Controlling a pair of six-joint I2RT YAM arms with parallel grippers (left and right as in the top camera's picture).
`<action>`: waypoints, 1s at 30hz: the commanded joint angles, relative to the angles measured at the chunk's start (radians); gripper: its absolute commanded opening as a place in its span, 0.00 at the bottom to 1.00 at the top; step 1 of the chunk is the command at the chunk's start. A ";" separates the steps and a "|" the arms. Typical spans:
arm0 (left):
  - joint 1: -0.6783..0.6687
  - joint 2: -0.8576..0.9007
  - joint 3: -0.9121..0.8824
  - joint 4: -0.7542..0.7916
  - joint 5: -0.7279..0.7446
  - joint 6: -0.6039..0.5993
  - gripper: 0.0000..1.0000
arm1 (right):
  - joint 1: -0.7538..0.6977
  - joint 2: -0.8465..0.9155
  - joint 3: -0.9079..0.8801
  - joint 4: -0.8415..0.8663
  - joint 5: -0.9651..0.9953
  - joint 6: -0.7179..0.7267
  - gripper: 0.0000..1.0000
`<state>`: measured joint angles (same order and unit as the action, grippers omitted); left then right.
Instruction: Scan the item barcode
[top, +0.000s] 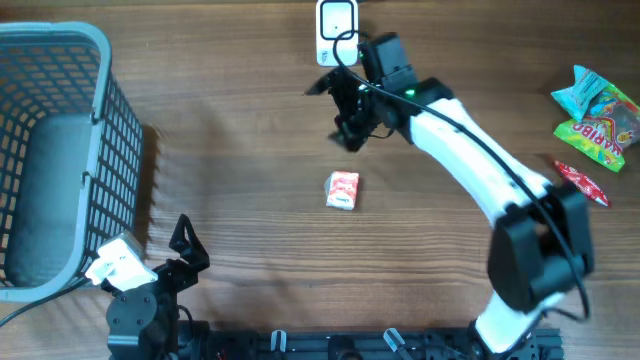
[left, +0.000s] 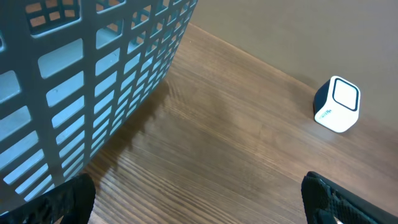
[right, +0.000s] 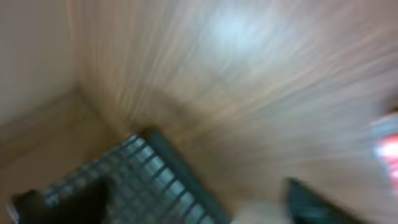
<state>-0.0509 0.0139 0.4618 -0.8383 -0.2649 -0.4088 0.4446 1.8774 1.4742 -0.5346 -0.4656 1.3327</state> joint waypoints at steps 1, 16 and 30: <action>-0.003 -0.006 -0.004 0.003 -0.010 0.011 1.00 | -0.011 -0.065 0.006 -0.204 0.373 -0.282 0.15; -0.003 -0.006 -0.004 0.003 -0.010 0.011 1.00 | -0.008 0.161 -0.024 -0.416 0.363 -0.519 0.05; -0.003 -0.006 -0.004 0.003 -0.010 0.011 1.00 | 0.013 0.061 0.035 -0.399 0.338 -1.284 0.84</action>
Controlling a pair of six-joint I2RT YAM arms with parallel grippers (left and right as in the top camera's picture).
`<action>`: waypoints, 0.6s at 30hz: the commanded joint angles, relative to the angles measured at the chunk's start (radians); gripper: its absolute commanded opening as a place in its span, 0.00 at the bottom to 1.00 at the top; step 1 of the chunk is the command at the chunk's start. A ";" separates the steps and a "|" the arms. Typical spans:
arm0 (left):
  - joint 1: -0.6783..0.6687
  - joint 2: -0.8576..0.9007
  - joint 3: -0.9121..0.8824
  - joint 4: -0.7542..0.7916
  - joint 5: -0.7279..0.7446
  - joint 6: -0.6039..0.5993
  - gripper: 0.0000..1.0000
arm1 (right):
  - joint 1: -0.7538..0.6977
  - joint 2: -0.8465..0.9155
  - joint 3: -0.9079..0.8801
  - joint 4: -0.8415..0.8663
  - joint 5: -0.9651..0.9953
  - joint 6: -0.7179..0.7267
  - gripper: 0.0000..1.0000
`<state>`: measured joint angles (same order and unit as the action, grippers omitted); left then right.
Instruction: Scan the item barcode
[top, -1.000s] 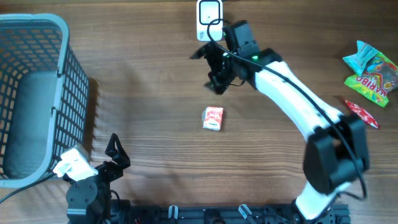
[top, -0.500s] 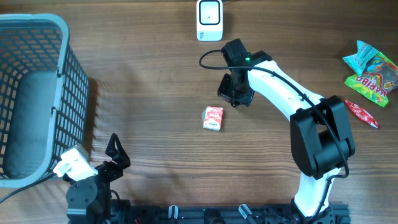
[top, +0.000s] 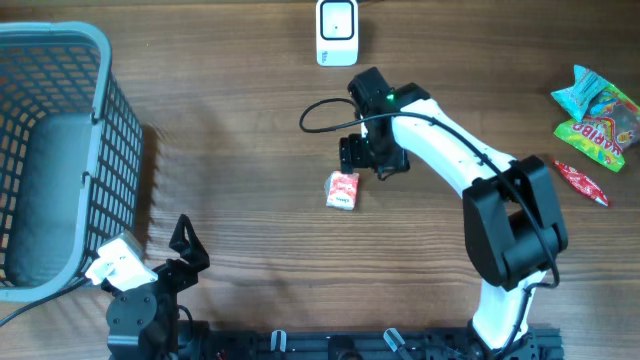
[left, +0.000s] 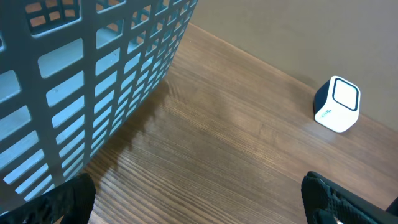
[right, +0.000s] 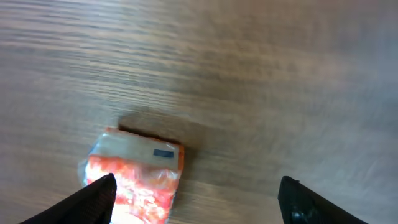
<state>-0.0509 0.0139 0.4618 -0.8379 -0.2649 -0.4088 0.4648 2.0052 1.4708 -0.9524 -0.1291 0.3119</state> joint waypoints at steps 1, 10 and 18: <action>-0.003 -0.006 -0.004 0.002 -0.010 0.011 1.00 | -0.006 -0.066 0.038 0.027 -0.028 -0.332 0.84; -0.003 -0.006 -0.004 0.002 -0.010 0.011 1.00 | -0.005 -0.060 -0.071 0.117 -0.402 -0.993 1.00; -0.003 -0.006 -0.004 0.002 -0.010 0.011 1.00 | -0.007 0.037 -0.071 0.095 -0.266 -0.994 0.94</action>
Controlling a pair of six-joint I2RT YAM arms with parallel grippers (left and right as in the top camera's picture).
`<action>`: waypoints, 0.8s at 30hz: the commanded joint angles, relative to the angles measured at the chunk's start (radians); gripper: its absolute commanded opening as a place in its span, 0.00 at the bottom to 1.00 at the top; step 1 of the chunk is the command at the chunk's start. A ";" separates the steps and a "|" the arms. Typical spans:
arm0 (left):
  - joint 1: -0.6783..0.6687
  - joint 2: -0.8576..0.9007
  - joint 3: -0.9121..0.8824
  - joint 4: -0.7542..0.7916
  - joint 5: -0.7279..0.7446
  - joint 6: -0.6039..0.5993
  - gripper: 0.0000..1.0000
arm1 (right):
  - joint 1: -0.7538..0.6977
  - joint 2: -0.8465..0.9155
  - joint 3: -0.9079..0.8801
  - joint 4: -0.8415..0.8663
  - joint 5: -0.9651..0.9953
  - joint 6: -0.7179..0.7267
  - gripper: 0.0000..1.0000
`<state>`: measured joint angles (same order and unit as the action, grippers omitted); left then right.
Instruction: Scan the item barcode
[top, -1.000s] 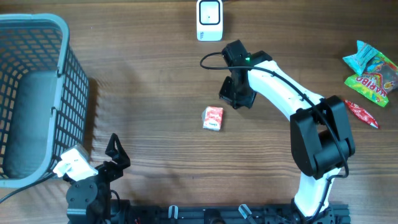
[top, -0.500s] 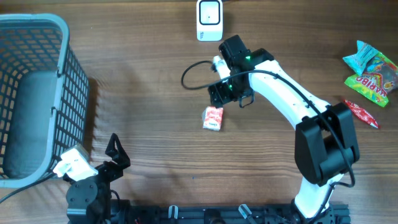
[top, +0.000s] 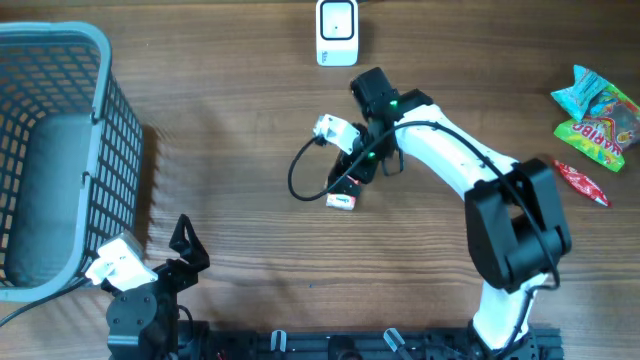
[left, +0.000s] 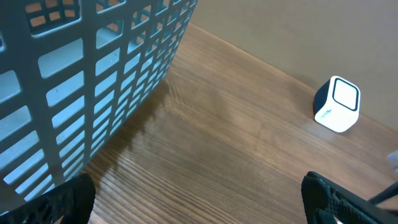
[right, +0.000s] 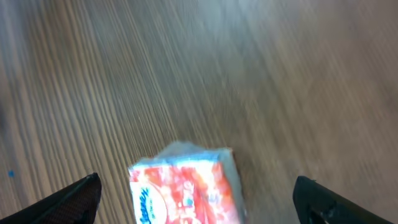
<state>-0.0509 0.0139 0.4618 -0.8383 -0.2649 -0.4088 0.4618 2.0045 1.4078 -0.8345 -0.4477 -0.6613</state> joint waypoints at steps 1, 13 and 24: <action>-0.003 -0.006 -0.004 0.003 -0.010 0.011 1.00 | -0.004 0.040 -0.008 -0.028 0.051 -0.020 0.95; -0.003 -0.006 -0.004 0.003 -0.010 0.011 1.00 | -0.004 0.163 -0.008 -0.069 0.024 0.058 0.04; -0.003 -0.006 -0.004 0.003 -0.010 0.011 1.00 | -0.008 0.159 0.226 -0.257 0.019 1.369 0.04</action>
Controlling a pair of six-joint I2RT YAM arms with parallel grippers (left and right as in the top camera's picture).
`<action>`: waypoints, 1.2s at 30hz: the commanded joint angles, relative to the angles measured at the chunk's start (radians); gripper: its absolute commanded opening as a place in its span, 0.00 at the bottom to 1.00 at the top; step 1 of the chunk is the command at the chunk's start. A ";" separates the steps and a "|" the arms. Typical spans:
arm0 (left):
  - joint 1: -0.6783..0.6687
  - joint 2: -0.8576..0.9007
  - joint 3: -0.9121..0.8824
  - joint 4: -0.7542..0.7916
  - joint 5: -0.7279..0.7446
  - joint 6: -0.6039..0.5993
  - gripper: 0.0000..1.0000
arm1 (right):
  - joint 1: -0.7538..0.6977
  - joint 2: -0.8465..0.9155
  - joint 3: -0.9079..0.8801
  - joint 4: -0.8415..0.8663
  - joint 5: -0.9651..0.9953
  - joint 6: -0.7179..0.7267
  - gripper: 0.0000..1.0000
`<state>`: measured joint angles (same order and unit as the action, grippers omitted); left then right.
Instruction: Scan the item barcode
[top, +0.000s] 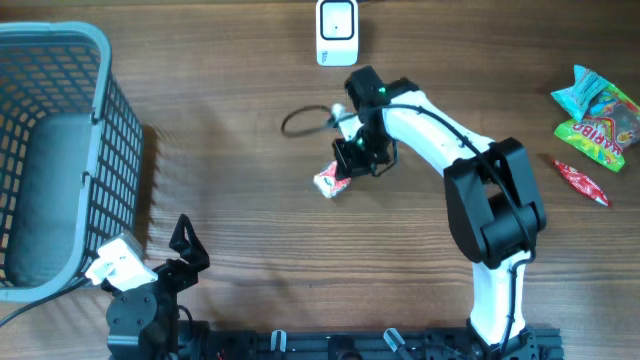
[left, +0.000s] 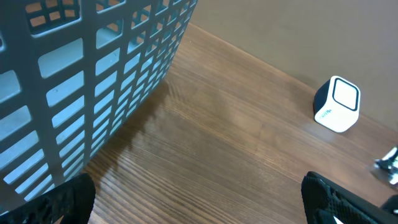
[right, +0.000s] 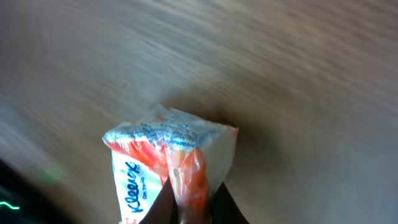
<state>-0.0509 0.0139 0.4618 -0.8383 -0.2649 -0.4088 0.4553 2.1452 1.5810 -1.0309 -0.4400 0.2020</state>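
Observation:
A small red-and-white Kleenex tissue pack (top: 331, 182) sits tilted near the table's middle, and my right gripper (top: 354, 158) is shut on it. In the right wrist view the pack (right: 163, 152) is pinched at its orange wrapper between the two dark fingers of the right gripper (right: 193, 206). I cannot tell whether it rests on the wood. The white barcode scanner (top: 337, 31) stands at the far edge, a short way beyond the gripper, also visible as the scanner (left: 337, 104) in the left wrist view. My left gripper (left: 199, 205) is open and empty at the near left.
A grey-blue wire basket (top: 62, 42) fills the left side, its wall (left: 93, 81) close to the left gripper. Colourful snack bags (top: 600, 112) and a red packet (top: 582, 182) lie at the right edge. A black cable loop (top: 303, 120) trails left of the right wrist.
My right gripper was open over the flat-lying pack; now it is shut on the pack, which stands tilted and sits slightly further left. The left arm has not moved.
The pack lay flat mid-table while my right gripper was near the scanner. Then the gripper was open just above and behind the pack, then turned with its fingers wide over it. Now it is shut on the pack.

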 joint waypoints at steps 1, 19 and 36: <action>-0.003 -0.006 -0.004 0.003 -0.010 0.011 1.00 | -0.007 0.018 0.060 -0.102 -0.014 0.612 0.04; -0.003 -0.006 -0.004 0.003 -0.010 0.011 1.00 | -0.051 0.006 0.077 -0.014 -0.557 0.513 0.04; -0.003 -0.006 -0.004 0.003 -0.010 0.011 1.00 | -0.039 0.224 0.341 1.118 0.684 -0.098 0.05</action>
<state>-0.0509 0.0139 0.4618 -0.8375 -0.2649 -0.4088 0.4152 2.2349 1.9221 -0.0902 0.3054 0.4328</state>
